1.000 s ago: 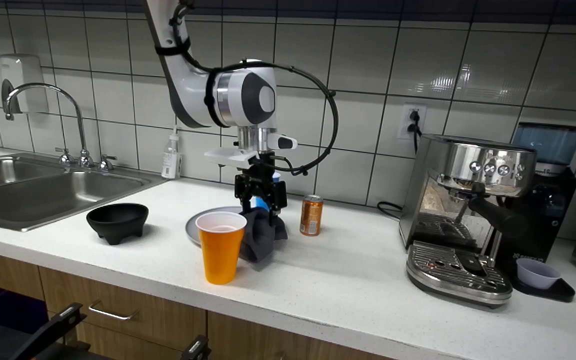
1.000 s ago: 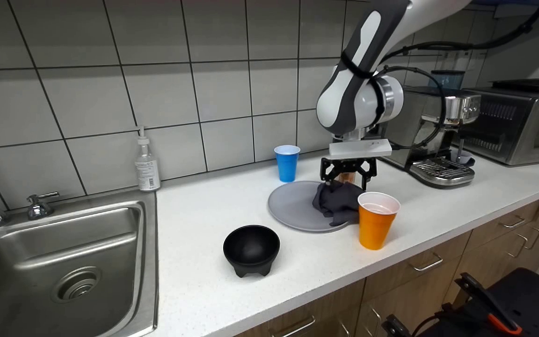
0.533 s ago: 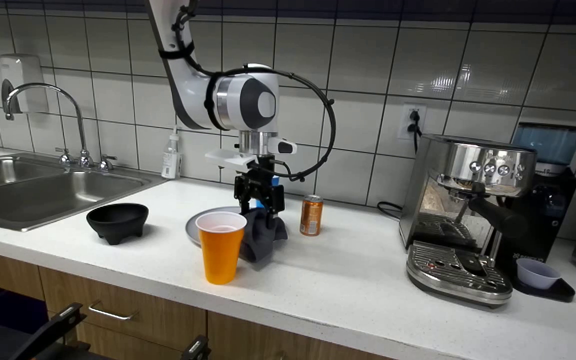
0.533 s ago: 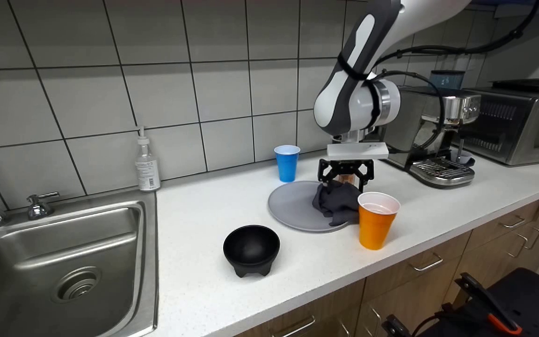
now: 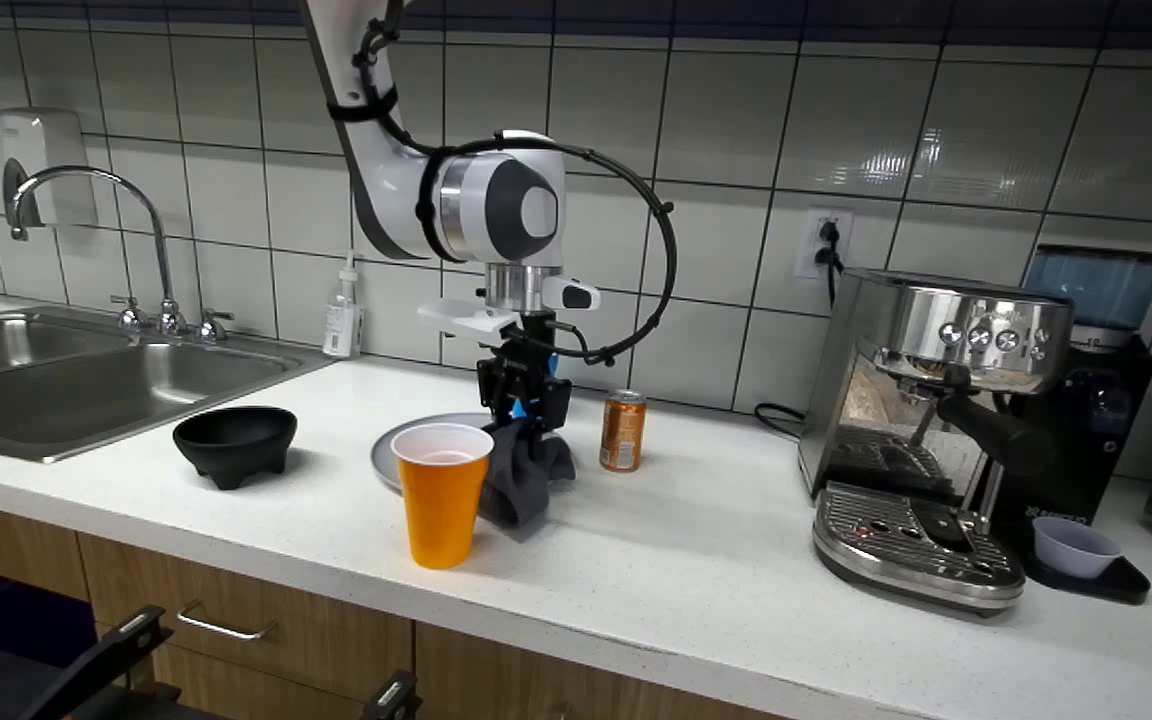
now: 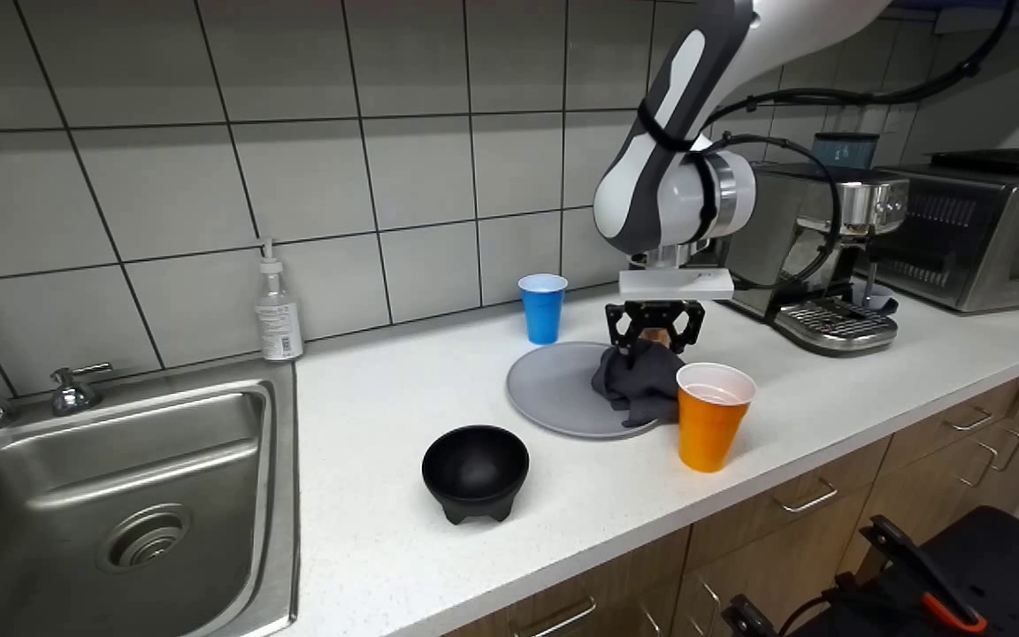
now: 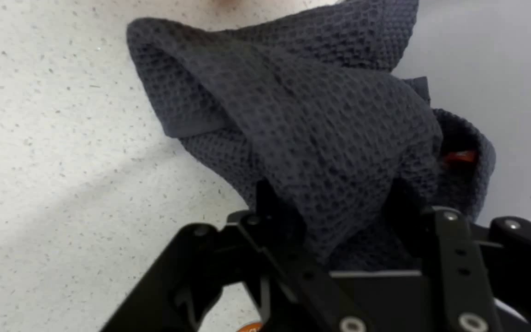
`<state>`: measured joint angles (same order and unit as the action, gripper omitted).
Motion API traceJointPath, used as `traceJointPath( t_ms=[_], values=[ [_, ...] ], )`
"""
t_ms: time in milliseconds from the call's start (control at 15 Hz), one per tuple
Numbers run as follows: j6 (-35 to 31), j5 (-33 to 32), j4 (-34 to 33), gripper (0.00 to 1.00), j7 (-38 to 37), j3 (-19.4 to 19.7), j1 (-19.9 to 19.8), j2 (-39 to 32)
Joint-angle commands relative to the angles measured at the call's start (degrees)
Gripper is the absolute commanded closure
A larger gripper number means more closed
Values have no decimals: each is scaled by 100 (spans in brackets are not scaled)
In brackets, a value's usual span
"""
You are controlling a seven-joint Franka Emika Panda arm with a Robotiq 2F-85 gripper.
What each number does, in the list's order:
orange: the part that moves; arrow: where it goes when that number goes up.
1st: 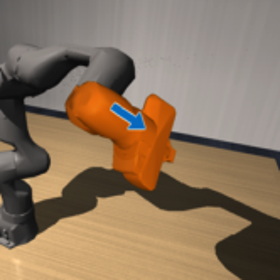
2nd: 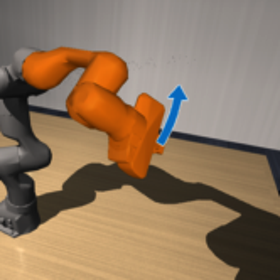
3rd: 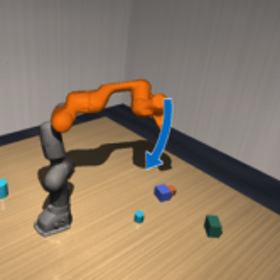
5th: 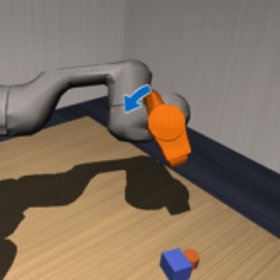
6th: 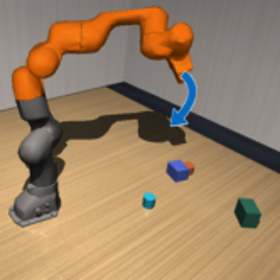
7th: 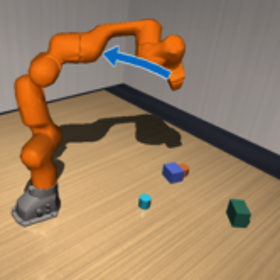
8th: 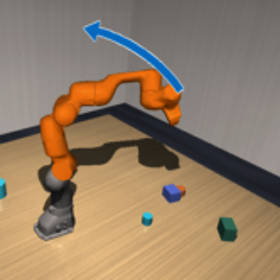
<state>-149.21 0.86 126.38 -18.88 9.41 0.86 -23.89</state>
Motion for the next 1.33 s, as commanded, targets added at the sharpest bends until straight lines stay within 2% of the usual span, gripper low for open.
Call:
traceJointPath(
  t_ms=[0,267,333,1267],
  values=[
    [-14,182,-65,65,222,-156,-173,-5],
    [-19,240,-59,97,219,-165,-173,4],
    [-14,244,-58,99,212,-161,-167,15],
    [-102,182,99,98,196,-81,-194,672]
  ],
)
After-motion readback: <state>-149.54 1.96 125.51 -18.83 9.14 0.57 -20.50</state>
